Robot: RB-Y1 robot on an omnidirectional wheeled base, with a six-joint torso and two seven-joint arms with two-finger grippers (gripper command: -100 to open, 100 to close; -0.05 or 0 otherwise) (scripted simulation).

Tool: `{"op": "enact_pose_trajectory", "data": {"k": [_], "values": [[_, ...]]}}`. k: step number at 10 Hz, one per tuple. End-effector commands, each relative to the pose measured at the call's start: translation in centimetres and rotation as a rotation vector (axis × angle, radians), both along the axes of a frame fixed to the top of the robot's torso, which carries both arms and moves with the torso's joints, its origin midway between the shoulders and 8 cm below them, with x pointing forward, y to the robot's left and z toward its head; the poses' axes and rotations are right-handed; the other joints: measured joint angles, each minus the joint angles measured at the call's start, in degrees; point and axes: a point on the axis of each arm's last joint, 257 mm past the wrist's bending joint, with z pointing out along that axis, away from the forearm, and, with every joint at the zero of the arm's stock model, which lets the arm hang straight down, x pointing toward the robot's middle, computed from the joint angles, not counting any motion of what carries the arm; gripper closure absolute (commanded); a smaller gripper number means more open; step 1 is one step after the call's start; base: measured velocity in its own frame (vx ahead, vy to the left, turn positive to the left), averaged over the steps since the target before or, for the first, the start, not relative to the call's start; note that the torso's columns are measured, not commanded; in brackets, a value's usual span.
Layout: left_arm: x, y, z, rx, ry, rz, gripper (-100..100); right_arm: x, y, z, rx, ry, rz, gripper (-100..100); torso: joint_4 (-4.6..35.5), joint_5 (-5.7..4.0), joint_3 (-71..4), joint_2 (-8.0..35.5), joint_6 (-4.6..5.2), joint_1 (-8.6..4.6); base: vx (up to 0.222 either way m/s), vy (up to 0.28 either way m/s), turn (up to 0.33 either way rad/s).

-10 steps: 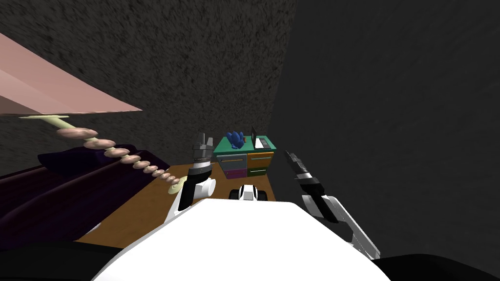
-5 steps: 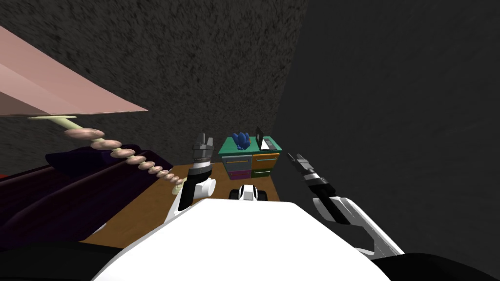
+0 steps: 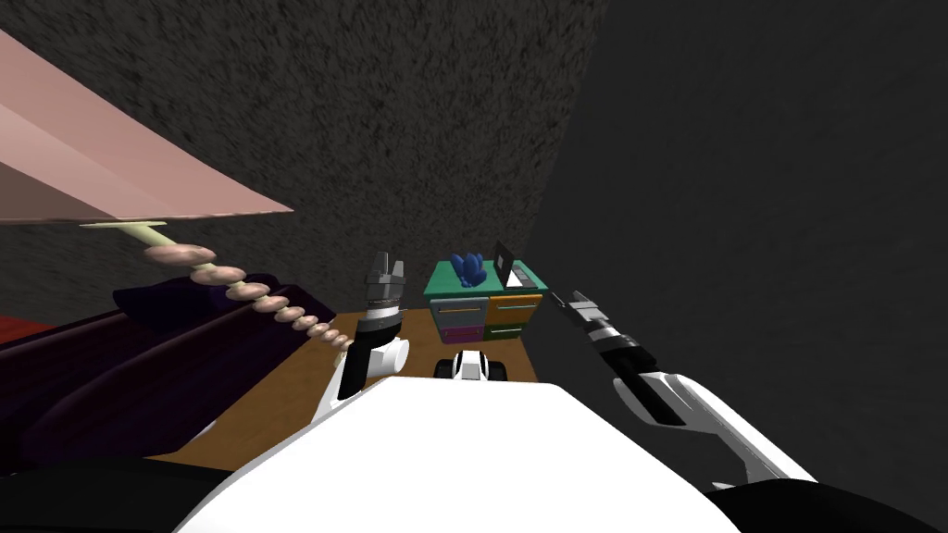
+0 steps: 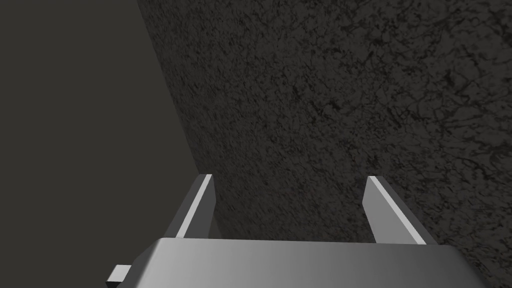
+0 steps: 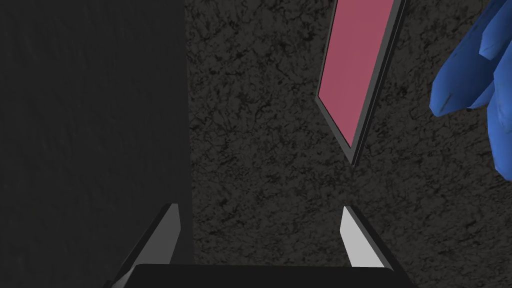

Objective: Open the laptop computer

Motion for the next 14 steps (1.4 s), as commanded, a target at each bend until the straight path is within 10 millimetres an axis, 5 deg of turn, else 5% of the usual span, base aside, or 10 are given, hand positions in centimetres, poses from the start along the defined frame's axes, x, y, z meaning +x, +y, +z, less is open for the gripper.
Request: {"op": "enact_pose_trajectory", "data": {"k": [1,14], "values": [[0.0,0.0,0.0,0.0,0.0,0.0,0,0.2,-2.2,0.3,-0.124,0.026,-0.03,-100,0.0,0.0,-0.01,-0.01,0.0,-0.02,0.051,0.135,0.083],[0.0,0.0,0.0,0.0,0.0,0.0,0,2.1,-10.9,5.0,-0.657,0.096,-0.154,-100,0.02,0.0,0.04,0.07,0.01,-0.03,0.068,0.131,0.097]]}}
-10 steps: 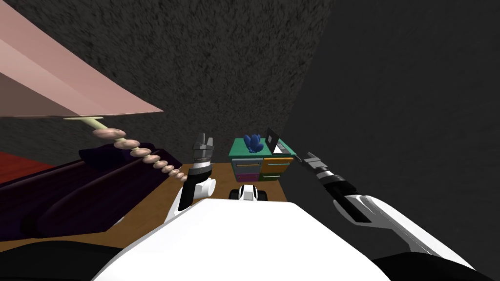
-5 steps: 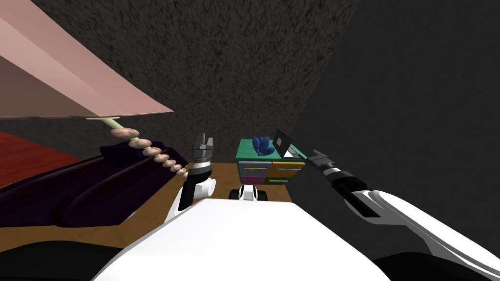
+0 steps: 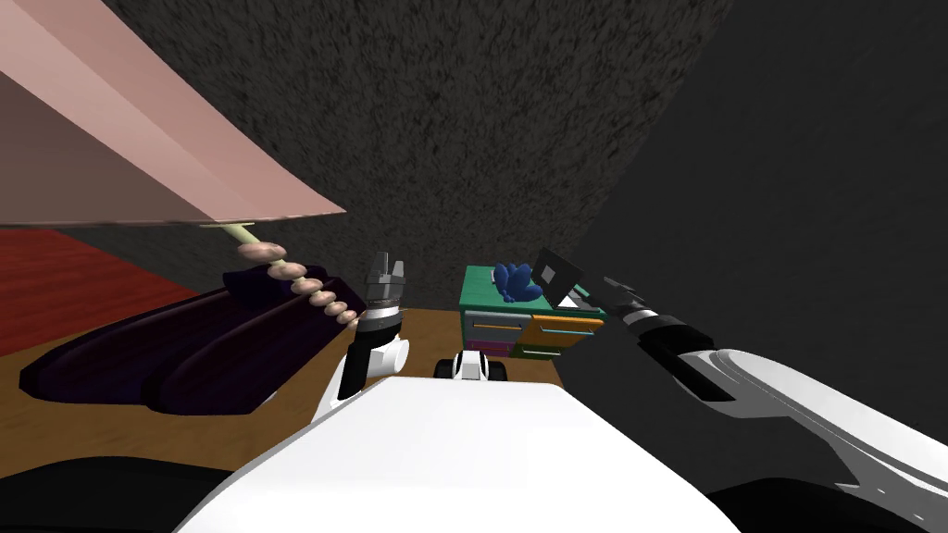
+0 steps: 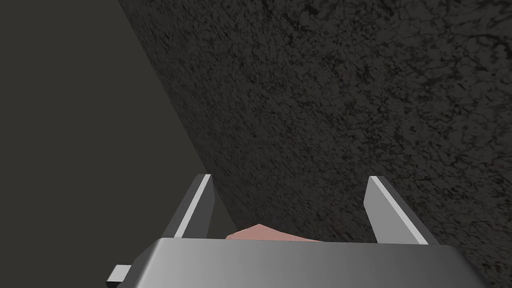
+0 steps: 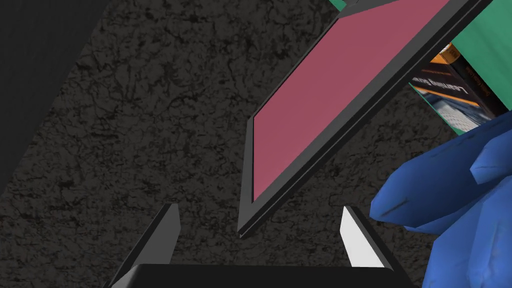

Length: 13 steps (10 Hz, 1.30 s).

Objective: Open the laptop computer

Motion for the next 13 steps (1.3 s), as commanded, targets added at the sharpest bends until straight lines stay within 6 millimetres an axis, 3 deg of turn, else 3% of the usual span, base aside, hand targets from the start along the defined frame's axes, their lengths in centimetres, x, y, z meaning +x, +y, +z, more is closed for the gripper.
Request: {"op": "enact_pose_trajectory", "data": {"k": [1,4,5,13], "values": [[0.0,0.0,0.0,0.0,0.0,0.0,0,0.4,-1.4,1.2,-0.078,0.001,-0.026,-100,-0.01,-0.03,-0.02,-0.04,0.0,-0.09,0.064,0.089,0.107],[0.0,0.0,0.0,0.0,0.0,0.0,0,0.3,-1.1,1.2,-0.064,0.001,-0.019,-100,-0.04,-0.06,-0.09,-0.17,0.0,-0.18,0.065,0.02,0.001],[0.0,0.0,0.0,0.0,0.0,0.0,0,0.3,-1.1,1.3,-0.064,0.0,-0.019,100,-0.04,-0.05,-0.05,-0.06,-0.01,-0.11,0.01,0.0,0.001],[0.0,0.0,0.0,0.0,0.0,0.0,0,1.2,-3.8,0.7,0.287,-0.021,-0.048,100,-0.2,-0.39,-0.07,-0.21,0.21,-0.58,-0.038,-0.072,0.038]]}}
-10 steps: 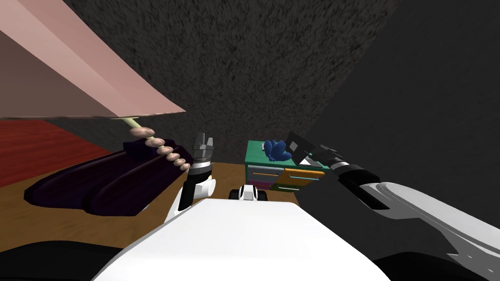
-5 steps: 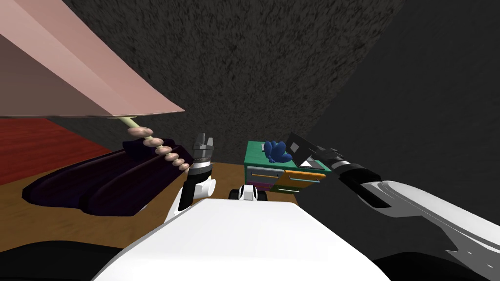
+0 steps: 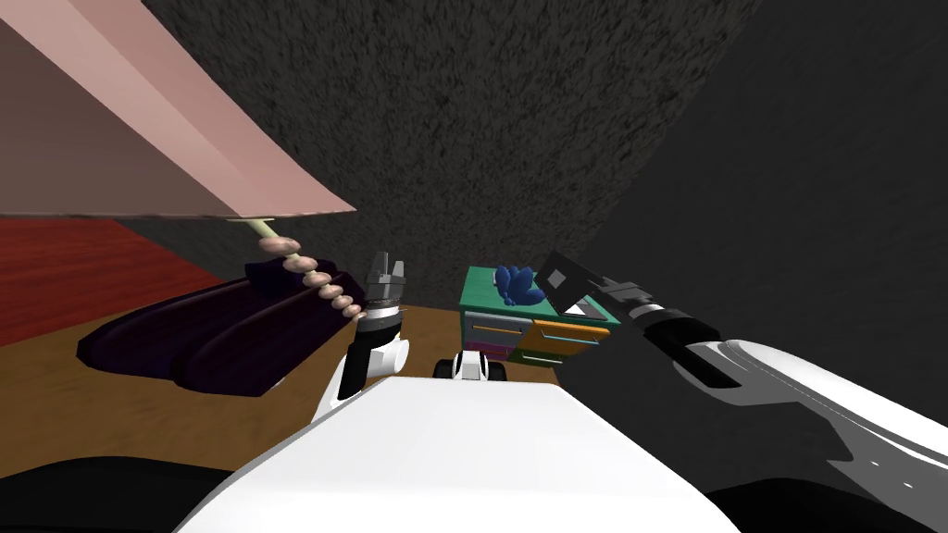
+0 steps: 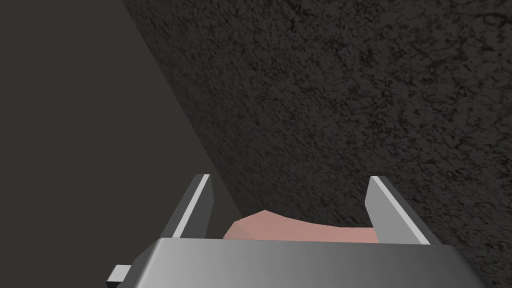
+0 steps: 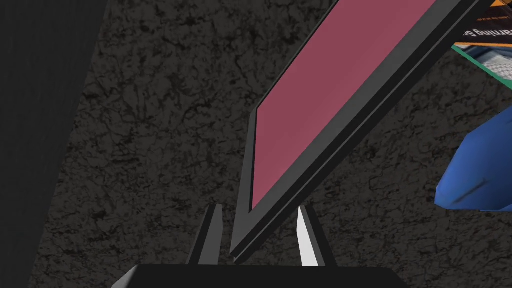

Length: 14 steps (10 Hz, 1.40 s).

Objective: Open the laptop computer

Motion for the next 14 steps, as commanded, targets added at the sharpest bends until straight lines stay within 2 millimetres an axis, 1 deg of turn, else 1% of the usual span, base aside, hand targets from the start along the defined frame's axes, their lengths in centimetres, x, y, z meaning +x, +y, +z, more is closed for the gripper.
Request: {"op": "enact_pose_trajectory", "data": {"k": [1,2,3,4,5,11,12,13,14], "values": [[0.0,0.0,0.0,0.0,0.0,0.0,0,0.0,-1.1,-0.5,0.107,-0.002,-0.017,100,0.02,0.05,-0.04,-0.04,-0.03,-0.01,-0.027,-0.066,0.03],[0.0,0.0,0.0,0.0,0.0,0.0,0,0.0,-0.5,-0.2,0.079,-0.003,-0.005,100,0.06,0.12,-0.05,-0.02,-0.06,0.09,-0.013,-0.027,0.011],[0.0,0.0,0.0,0.0,0.0,0.0,0,0.0,-1.4,-1.1,0.169,-0.009,-0.021,100,0.07,0.25,-0.03,0.0,-0.13,0.41,-0.027,-0.053,0.065],[0.0,0.0,0.0,0.0,0.0,0.0,0,-0.1,-1.7,-1.7,0.209,-0.011,-0.028,100,0.09,0.28,-0.01,0.05,-0.21,0.41,-0.045,-0.107,0.082],[0.0,0.0,0.0,0.0,0.0,0.0,0,-0.1,-2.1,-2.2,0.25,-0.014,-0.036,100,0.08,0.21,-0.03,0.03,-0.26,0.25,-0.039,-0.107,0.081],[0.0,0.0,0.0,0.0,0.0,0.0,0,-0.2,-3.7,-5.5,0.498,-0.034,-0.072,100,-0.08,0.11,-0.04,-0.05,-0.26,0.41,-0.033,-0.079,0.051],[0.0,0.0,0.0,0.0,0.0,0.0,0,-0.1,-3.7,-4.6,0.47,-0.044,-0.07,100,-0.12,0.07,-0.04,-0.08,-0.31,0.43,-0.017,-0.038,0.009],[0.0,0.0,0.0,0.0,0.0,0.0,0,-0.2,-4.2,-6.2,0.558,-0.054,-0.084,100,-0.02,0.27,-0.09,-0.09,-0.29,0.65,-0.032,-0.053,0.058],[0.0,0.0,0.0,0.0,0.0,0.0,0,-0.2,-4.3,-7.0,0.598,-0.059,-0.09,100,0.01,0.26,-0.04,-0.02,-0.34,0.63,-0.054,-0.097,0.072]]}}
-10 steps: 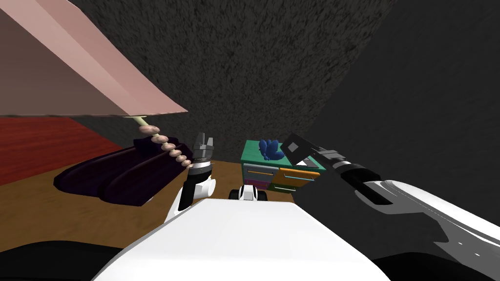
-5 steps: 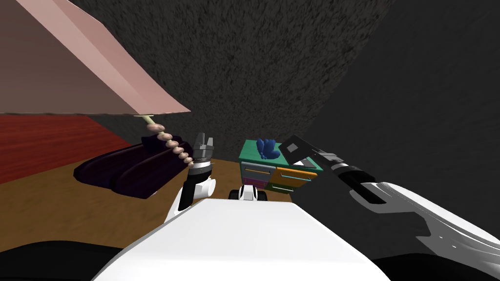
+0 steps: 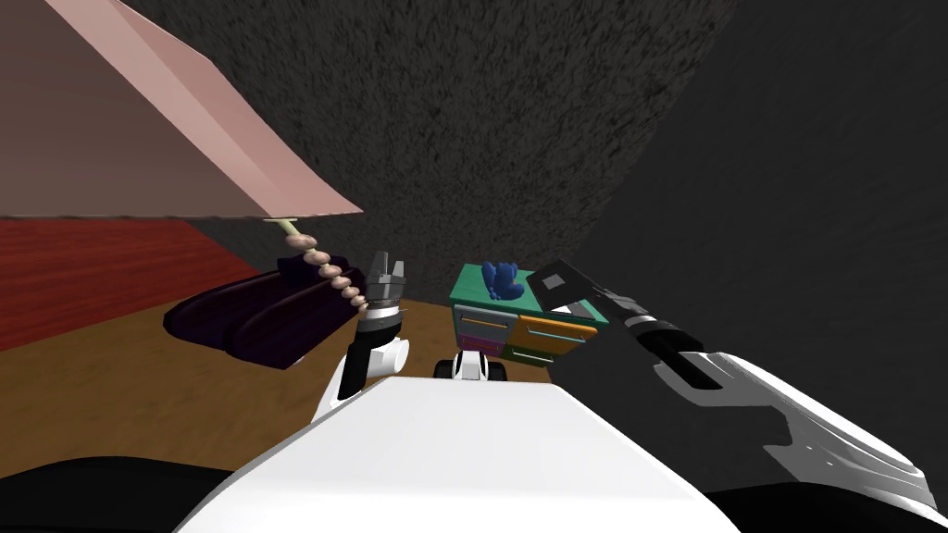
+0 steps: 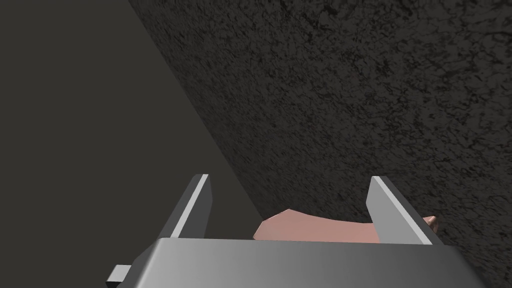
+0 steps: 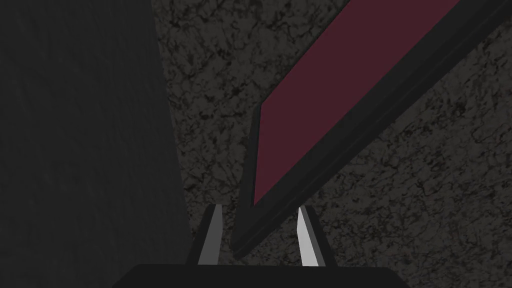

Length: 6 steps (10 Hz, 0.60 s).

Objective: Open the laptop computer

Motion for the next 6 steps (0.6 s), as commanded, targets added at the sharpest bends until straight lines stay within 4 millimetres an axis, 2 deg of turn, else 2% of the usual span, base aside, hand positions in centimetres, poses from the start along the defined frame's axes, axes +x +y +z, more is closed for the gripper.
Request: {"op": "enact_pose_trajectory", "data": {"k": [1,6], "values": [[0.0,0.0,0.0,0.0,0.0,0.0,0,0.2,-0.3,-2.7,0.122,-0.011,-0.014,100,-0.01,-0.1,0.0,-0.01,-0.05,-0.21,-0.056,-0.097,0.069],[0.0,0.0,0.0,0.0,0.0,0.0,0,0.5,0.0,-6.9,0.327,-0.037,-0.034,100,-0.15,-0.18,-0.04,-0.12,-0.08,-0.05,-0.038,-0.071,0.042]]}}
